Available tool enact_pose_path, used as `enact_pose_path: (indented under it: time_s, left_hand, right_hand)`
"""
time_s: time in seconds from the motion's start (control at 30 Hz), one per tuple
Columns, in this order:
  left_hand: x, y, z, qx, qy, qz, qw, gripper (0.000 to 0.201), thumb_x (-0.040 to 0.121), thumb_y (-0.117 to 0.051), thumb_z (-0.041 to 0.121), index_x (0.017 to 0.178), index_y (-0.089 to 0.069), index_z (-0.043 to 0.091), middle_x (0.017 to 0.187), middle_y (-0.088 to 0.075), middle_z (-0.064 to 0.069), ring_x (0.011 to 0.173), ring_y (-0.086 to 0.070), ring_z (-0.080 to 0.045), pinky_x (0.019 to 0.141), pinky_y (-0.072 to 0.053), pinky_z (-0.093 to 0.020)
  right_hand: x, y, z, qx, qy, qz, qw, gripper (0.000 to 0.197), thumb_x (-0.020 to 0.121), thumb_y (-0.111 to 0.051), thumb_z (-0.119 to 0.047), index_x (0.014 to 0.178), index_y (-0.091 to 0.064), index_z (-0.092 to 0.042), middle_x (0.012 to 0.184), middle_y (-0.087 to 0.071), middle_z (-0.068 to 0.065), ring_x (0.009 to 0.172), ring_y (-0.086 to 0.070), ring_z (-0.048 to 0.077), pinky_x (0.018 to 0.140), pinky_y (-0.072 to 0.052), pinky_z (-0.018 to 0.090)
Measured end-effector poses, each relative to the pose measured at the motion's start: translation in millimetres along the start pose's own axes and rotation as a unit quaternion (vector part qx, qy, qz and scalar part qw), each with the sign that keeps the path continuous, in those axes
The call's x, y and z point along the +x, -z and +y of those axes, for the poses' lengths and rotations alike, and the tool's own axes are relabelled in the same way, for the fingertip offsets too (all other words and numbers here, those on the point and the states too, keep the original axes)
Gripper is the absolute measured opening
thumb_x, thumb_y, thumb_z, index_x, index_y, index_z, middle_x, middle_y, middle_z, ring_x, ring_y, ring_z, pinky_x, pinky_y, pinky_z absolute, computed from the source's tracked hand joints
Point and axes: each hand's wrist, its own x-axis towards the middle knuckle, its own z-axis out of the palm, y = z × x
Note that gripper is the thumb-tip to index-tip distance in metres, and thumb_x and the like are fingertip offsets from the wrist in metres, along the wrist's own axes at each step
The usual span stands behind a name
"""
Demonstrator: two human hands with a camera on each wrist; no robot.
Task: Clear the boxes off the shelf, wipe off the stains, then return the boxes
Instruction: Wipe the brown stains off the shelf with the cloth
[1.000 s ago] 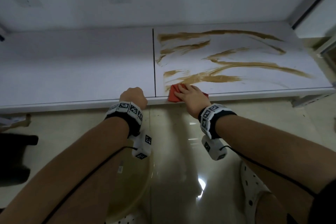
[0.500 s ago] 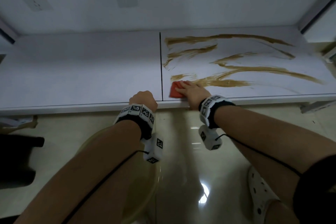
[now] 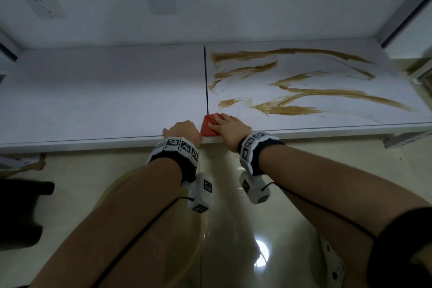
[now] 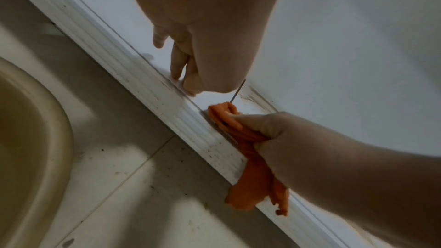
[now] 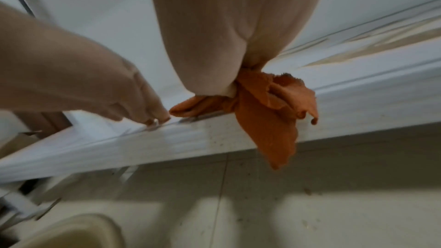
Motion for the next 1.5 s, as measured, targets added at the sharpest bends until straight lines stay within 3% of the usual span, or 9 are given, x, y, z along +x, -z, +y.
enact_pose_path:
  time_s: [0.13,0.33,0.57,0.83,0.93,1.03,1.1,1.3,1.5]
  left_hand:
    - [3,-1,3,0.008,0.004,-0.01,1.0,0.027,0.087,-0.048,0.011,0.061,-0.04,0.015,0.097,-0.064,-0.006,0.081,-0.052,-0.023,0.103,-0.037,-0.04]
    - [3,-1,12,0.041,0.028,-0.021,0.999,0.026,0.088,-0.046,0.014,0.062,-0.043,0.014,0.081,-0.058,-0.003,0.106,-0.058,-0.027,0.116,-0.002,-0.055]
    - [-2,-2,11,0.022,0.038,-0.023,0.999,0.011,0.089,-0.047,0.013,0.085,-0.057,0.011,0.116,-0.062,-0.009,0.114,-0.055,-0.028,0.117,-0.006,-0.051]
    - [1,-5,13,0.021,0.04,-0.008,0.999,0.026,0.087,-0.047,0.01,0.062,-0.039,0.014,0.092,-0.056,-0.006,0.107,-0.057,-0.027,0.116,-0.015,-0.05]
    - [5,-7,12,-0.021,0.016,-0.008,1.0,0.024,0.085,-0.047,0.006,0.061,-0.045,0.01,0.096,-0.063,-0.006,0.095,-0.061,-0.026,0.094,-0.045,-0.034]
    - [4,-7,12,-0.04,0.009,-0.019,0.999,0.015,0.086,-0.048,0.006,0.082,-0.062,0.003,0.105,-0.066,-0.013,0.095,-0.063,-0.026,0.075,-0.05,-0.029]
    - [1,-8,12,-0.041,0.007,-0.022,0.999,0.019,0.087,-0.048,0.008,0.091,-0.065,0.001,0.106,-0.066,-0.013,0.098,-0.064,-0.027,0.076,-0.051,-0.029]
    - [2,-4,10,-0.039,-0.004,0.004,0.999,0.026,0.087,-0.048,0.007,0.061,-0.047,0.005,0.081,-0.059,-0.009,0.074,-0.058,-0.023,0.063,-0.044,-0.025]
    - [5,1,12,-0.038,-0.011,0.007,0.999,0.033,0.088,-0.048,0.007,0.055,-0.042,0.009,0.057,-0.044,-0.003,0.049,-0.039,-0.013,0.044,-0.03,-0.02]
  right_hand:
    - [-5,4,34,0.02,-0.049,-0.002,0.999,0.075,0.089,-0.053,-0.005,0.151,-0.016,-0.024,0.16,-0.003,0.004,0.147,-0.005,0.024,0.12,-0.013,0.043]
    - [-60,-25,78,0.059,-0.176,0.054,0.981,0.07,0.09,-0.043,-0.006,0.151,-0.013,-0.022,0.16,-0.006,0.004,0.147,-0.005,0.023,0.12,-0.011,0.038]
    - [-26,-27,24,0.043,-0.059,0.04,0.997,0.074,0.089,-0.045,-0.004,0.152,-0.011,-0.023,0.16,0.0,0.005,0.147,0.001,0.024,0.12,-0.005,0.039]
    - [-15,-11,61,0.053,-0.096,0.035,0.993,0.075,0.087,-0.048,-0.001,0.151,-0.014,-0.024,0.16,-0.003,0.003,0.147,-0.003,0.025,0.12,-0.013,0.04]
    - [-42,-14,92,0.067,-0.172,0.035,0.982,0.079,0.086,-0.053,-0.003,0.151,-0.013,-0.022,0.16,-0.003,0.004,0.147,-0.005,0.026,0.119,-0.02,0.04]
    - [-62,-22,96,0.057,-0.205,0.046,0.976,0.072,0.089,-0.046,-0.006,0.151,-0.013,-0.019,0.159,-0.006,0.007,0.146,-0.007,0.028,0.119,-0.017,0.037]
    - [-62,-27,81,0.054,-0.186,0.045,0.98,0.071,0.089,-0.043,-0.005,0.152,-0.012,-0.019,0.159,-0.006,0.007,0.146,-0.007,0.028,0.12,-0.012,0.038]
    - [-19,-15,31,0.058,-0.067,0.014,0.996,0.077,0.088,-0.045,0.0,0.152,-0.008,-0.023,0.16,0.003,0.005,0.147,0.002,0.026,0.121,-0.006,0.041]
    - [-27,-10,48,0.032,-0.092,0.008,0.995,0.078,0.09,-0.047,-0.006,0.151,-0.006,-0.032,0.16,0.004,-0.004,0.147,0.006,0.027,0.118,0.0,0.046]
